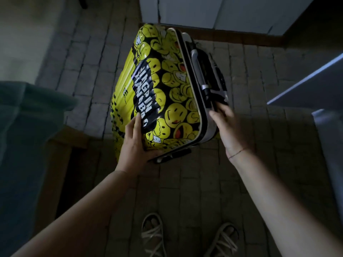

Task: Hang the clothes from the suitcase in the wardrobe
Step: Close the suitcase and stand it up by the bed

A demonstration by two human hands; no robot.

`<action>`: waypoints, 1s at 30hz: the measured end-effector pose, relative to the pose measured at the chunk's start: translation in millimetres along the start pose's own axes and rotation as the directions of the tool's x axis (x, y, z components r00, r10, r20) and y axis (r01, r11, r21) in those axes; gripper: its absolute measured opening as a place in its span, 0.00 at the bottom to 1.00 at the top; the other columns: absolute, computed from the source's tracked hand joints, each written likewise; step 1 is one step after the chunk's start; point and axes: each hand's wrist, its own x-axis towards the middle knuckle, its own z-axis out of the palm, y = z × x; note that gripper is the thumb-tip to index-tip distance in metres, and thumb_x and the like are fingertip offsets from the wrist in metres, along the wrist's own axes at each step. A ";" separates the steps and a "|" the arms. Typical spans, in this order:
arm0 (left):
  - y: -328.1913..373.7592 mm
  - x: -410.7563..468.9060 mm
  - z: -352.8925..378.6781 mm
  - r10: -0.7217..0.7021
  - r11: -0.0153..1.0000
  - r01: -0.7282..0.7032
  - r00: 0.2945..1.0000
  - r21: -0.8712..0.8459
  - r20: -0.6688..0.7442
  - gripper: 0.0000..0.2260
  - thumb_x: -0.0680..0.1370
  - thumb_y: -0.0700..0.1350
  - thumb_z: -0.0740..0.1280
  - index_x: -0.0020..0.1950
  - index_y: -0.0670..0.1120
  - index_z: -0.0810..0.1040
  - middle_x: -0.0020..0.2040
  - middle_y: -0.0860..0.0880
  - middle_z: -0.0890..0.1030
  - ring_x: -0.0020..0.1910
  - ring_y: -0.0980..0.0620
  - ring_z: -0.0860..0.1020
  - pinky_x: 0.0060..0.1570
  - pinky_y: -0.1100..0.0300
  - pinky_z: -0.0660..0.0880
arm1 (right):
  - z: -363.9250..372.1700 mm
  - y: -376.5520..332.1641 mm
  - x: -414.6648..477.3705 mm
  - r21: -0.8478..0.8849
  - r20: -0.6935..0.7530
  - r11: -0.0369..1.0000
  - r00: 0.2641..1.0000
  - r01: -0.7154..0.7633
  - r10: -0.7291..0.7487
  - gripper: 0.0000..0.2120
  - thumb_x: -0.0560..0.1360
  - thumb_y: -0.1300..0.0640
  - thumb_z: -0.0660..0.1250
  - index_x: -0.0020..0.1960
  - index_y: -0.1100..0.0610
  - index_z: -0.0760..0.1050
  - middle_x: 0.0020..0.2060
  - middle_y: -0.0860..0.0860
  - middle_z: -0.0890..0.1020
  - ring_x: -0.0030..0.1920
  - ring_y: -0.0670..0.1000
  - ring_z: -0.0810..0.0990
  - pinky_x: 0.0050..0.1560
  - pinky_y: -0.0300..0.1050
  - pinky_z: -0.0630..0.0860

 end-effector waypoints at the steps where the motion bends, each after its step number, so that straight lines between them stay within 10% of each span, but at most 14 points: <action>1: -0.8 -3.7 -7.8 -0.059 0.997 0.058 0.998 -0.052 -0.002 0.57 0.61 0.54 0.79 0.78 0.45 0.45 0.74 0.41 0.56 0.73 0.42 0.61 0.67 0.49 0.65 | 9.9 -6.9 -3.7 -0.058 0.004 0.998 1.000 0.012 -0.012 0.30 0.63 0.30 0.64 0.63 0.40 0.73 0.64 0.51 0.73 0.66 0.50 0.72 0.65 0.56 0.70; 6: -15.4 -23.1 -58.0 -0.280 0.870 0.300 0.954 -0.392 0.110 0.59 0.59 0.76 0.66 0.78 0.50 0.43 0.78 0.47 0.50 0.77 0.51 0.51 0.74 0.45 0.57 | 53.5 -49.7 -45.2 -0.298 0.110 0.950 0.992 0.088 -0.057 0.32 0.65 0.29 0.59 0.67 0.36 0.65 0.72 0.53 0.60 0.73 0.55 0.59 0.70 0.54 0.61; 11: 1.4 -35.7 -97.6 -0.415 0.673 0.289 0.909 -0.681 -0.024 0.42 0.64 0.71 0.67 0.72 0.67 0.51 0.74 0.58 0.61 0.70 0.64 0.64 0.68 0.57 0.68 | 96.0 -71.5 -80.1 -0.605 0.179 0.775 0.979 0.183 -0.092 0.31 0.73 0.33 0.57 0.74 0.38 0.55 0.76 0.54 0.46 0.76 0.58 0.46 0.72 0.61 0.53; 17: -9.3 -48.8 -106.3 -0.553 0.612 0.370 0.832 -0.699 -0.043 0.41 0.65 0.64 0.73 0.73 0.65 0.55 0.72 0.53 0.67 0.68 0.55 0.70 0.65 0.47 0.72 | 114.1 -79.7 -93.7 -0.654 0.235 0.714 0.964 0.249 -0.121 0.31 0.74 0.38 0.61 0.74 0.39 0.54 0.77 0.55 0.43 0.76 0.58 0.43 0.72 0.62 0.50; 23: 8.2 -77.8 -93.4 -0.638 0.538 0.511 0.766 -0.670 0.073 0.46 0.63 0.71 0.68 0.74 0.65 0.45 0.77 0.52 0.57 0.74 0.53 0.60 0.72 0.46 0.63 | 101.2 -130.1 -76.4 -0.489 0.142 0.860 0.986 0.143 -0.083 0.35 0.71 0.36 0.62 0.70 0.55 0.61 0.67 0.55 0.68 0.66 0.56 0.67 0.63 0.44 0.58; 30: 28.0 -99.6 -96.3 -0.639 0.533 0.561 0.757 -0.633 0.134 0.44 0.72 0.58 0.69 0.76 0.60 0.41 0.78 0.54 0.51 0.76 0.55 0.53 0.74 0.51 0.58 | 119.2 -159.7 -18.3 -0.613 0.462 0.773 0.867 0.162 0.184 0.50 0.61 0.23 0.57 0.74 0.38 0.37 0.77 0.48 0.48 0.77 0.55 0.49 0.72 0.64 0.55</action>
